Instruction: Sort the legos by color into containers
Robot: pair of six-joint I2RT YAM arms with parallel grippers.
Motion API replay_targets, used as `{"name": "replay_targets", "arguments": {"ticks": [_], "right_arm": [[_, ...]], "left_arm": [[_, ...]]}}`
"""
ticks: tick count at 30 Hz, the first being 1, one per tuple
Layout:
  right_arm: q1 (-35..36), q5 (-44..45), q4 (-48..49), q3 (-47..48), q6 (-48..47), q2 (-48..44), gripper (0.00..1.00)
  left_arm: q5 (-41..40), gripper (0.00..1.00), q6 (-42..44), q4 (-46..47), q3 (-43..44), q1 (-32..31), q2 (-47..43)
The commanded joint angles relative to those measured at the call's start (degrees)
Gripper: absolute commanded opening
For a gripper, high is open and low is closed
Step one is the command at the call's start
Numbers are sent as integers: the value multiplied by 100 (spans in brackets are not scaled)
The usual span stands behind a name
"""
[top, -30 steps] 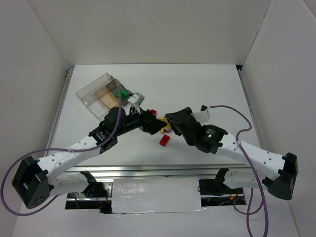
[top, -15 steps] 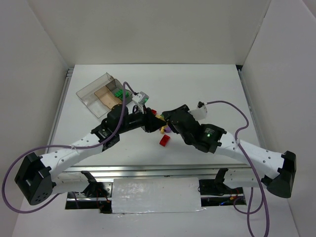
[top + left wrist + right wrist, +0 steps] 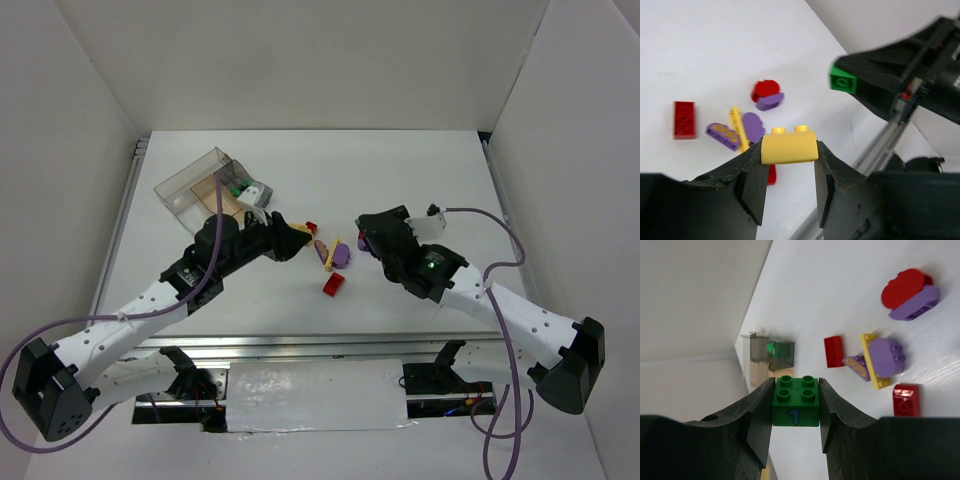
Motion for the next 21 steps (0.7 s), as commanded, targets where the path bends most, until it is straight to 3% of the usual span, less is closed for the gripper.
{"name": "replay_targets", "arguments": {"ticks": [1,5,7,15,17,21], "right_arm": [[-120,386,-111,-99,-180,-242,0],[-147,299,108,-116,-829,-251,0],[-138,89,275,-178,-1102,-269,0],[-103,-457,829,-477,-1947,-436,0],[-112,-501,812,-425,-2061,-375,0],[-103,-598,856,-284,-2255,-190,0]], "left_arm": [[-580,0,-162,-230,-63,550,-198],[-1527,0,-654,-1465,559,1588,510],[-1538,0,-725,-1662,1043,2263,986],[-1854,1,-699,-2470,2914,3137,3290],[-1968,13,-717,-2524,3065,3225,3571],[-2153,26,-778,-2945,3531,3304,4011]]}}
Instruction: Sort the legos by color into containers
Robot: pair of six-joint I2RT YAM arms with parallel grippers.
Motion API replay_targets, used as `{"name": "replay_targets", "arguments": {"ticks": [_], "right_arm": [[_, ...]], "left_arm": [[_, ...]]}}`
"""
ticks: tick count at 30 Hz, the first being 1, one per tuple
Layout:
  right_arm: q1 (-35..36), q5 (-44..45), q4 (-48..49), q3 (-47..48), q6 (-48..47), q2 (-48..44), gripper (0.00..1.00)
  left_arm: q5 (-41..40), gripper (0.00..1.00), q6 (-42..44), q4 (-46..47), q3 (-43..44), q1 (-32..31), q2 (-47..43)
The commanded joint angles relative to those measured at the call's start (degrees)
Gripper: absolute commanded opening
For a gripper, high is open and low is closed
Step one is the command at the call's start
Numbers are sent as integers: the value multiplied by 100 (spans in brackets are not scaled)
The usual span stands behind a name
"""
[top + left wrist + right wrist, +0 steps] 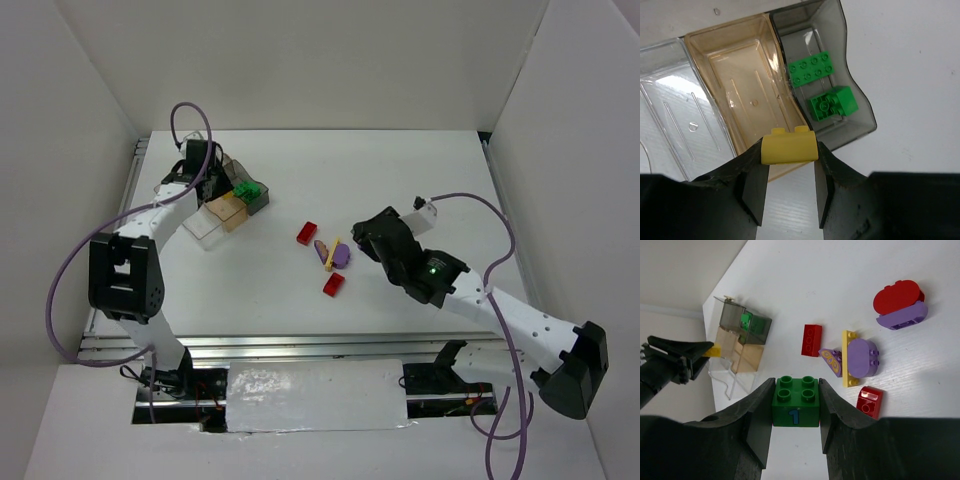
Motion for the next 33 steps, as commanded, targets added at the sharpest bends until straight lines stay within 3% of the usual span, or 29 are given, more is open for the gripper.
{"name": "replay_targets", "arguments": {"ticks": [1,3,7,10,14,18,22,24,28,33], "right_arm": [[13,-69,239,206,-360,155,0],[4,-122,283,294,-439,235,0],[13,-289,528,452,-684,533,0],[-4,-324,442,794,-825,945,0],[-74,-665,677,1409,-1159,1526,0],[-259,-1965,1662,2155,-2072,2770,2],[-338,-2485,1156,4434,-2144,4529,2],[-382,-2968,1066,5143,-2118,5494,2],[-566,-3610,1328,6522,-1811,6684,7],[-716,-4225,1882,7586,-1573,7810,15]], "left_arm": [[-215,28,-118,-345,430,50,230],[-206,35,-144,-345,421,59,345],[-267,74,-232,-433,474,94,486],[-408,89,-364,-574,483,129,469],[-364,94,-408,-696,527,182,284],[-206,94,-434,-941,632,182,-321],[-180,100,-549,-1557,720,217,-1470],[127,100,-470,-1680,545,400,-1867],[917,100,134,-1725,-78,551,-3080],[1218,100,1242,-1892,-378,586,-3925]]}}
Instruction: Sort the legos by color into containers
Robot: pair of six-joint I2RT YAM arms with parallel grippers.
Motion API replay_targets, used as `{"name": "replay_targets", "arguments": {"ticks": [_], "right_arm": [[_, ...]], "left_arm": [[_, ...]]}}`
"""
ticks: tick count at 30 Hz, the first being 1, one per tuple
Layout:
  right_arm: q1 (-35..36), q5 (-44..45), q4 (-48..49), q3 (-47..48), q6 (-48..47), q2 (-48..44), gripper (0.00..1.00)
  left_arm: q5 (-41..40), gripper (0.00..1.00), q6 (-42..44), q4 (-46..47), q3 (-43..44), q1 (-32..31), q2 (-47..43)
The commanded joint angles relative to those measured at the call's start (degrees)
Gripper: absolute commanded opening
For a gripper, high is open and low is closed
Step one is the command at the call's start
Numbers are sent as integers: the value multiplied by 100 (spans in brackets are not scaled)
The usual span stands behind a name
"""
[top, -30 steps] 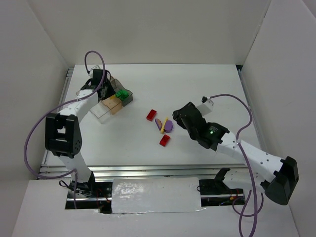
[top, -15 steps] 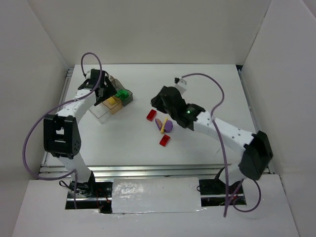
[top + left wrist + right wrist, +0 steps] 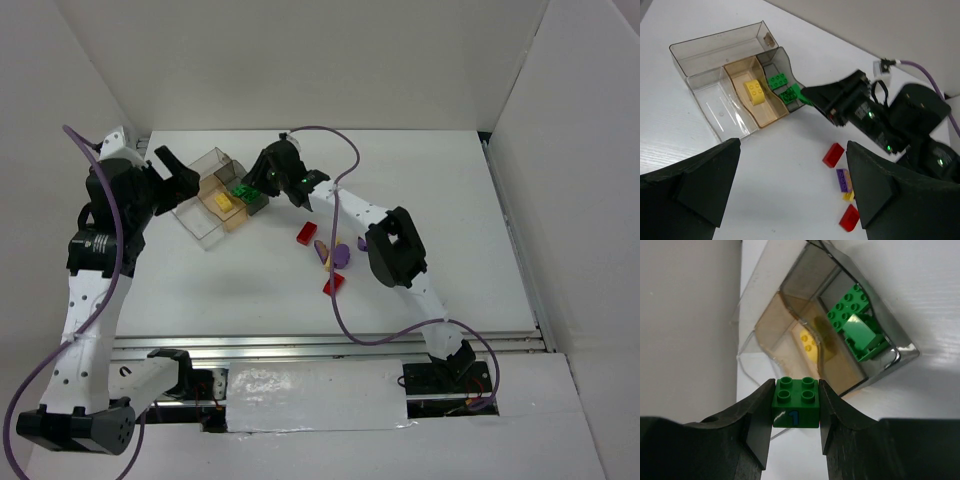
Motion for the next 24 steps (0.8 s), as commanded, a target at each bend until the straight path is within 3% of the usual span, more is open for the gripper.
{"name": "replay_targets", "arguments": {"ticks": [1,5,11,15,17,19,21,24], "right_arm": [[-115,-587,502,957,106,425,17],[-150,-350,176,1811,132,1059,22],[-256,-473,290,1802,255,1235,39],[-221,-561,317,1811,237,1270,46],[-230,-578,343,1794,246,1279,55],[-221,-587,369,1794,246,1279,58],[-221,-587,378,1811,246,1288,72],[-230,-596,361,1881,246,1314,80]], "left_arm": [[429,100,920,-314,-275,11,-107],[701,100,913,63,-706,11,-502],[746,99,886,301,-1111,11,-539],[807,100,886,389,-1242,64,-547],[964,100,869,433,-1321,126,-556],[1035,99,860,459,-1366,126,-556],[1062,99,869,468,-1418,126,-556],[1045,100,886,477,-1462,266,-600]]}}
